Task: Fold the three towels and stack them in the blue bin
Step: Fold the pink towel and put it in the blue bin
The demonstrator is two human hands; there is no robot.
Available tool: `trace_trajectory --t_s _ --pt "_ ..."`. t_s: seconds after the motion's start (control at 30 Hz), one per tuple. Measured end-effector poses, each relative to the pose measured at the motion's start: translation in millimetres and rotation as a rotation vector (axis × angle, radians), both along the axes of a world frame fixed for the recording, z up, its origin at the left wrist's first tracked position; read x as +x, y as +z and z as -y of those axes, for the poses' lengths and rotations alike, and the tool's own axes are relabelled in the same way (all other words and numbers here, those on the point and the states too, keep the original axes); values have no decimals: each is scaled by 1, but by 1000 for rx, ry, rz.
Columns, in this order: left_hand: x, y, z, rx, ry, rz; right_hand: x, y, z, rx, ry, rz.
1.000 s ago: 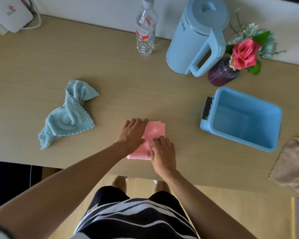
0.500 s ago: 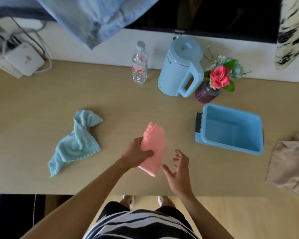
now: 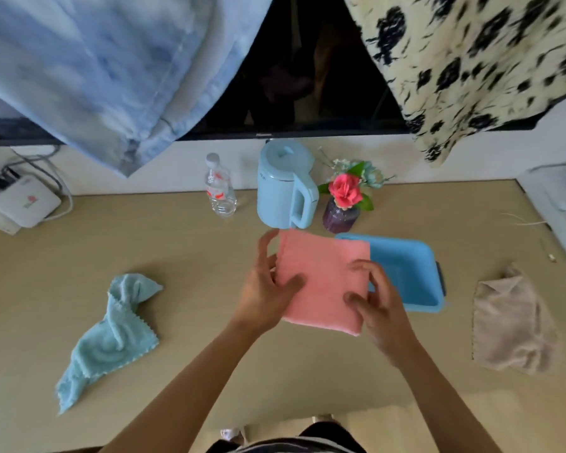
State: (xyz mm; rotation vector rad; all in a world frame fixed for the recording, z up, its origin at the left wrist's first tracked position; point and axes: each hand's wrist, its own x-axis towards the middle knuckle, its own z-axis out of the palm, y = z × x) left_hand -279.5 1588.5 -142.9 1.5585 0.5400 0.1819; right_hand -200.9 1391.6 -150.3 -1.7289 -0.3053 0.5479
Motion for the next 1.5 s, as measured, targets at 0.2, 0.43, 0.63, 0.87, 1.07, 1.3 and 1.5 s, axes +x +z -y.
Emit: trace_trajectory --t_s 0.2,0.43,0.63,0.87,1.07,1.3,1.5 --pt "72 -10 72 459 -215 -10 86 1 78 -340 109 162" --pt "151 -59 131 549 -488 -341 161 -31 119 -822 296 227" --pt "179 -98 146 650 -552 -482 179 -66 106 -994 454 227" --pt "197 -127 160 721 -604 -546 180 -89 92 -1154 581 465" --pt "210 -148 166 720 -599 -628 184 -114 73 -1427 649 626" --pt "209 -159 155 841 -679 -759 190 -132 69 -1654 863 912" --pt "211 -164 153 1005 -704 -802 186 -147 62 -1698 951 899"
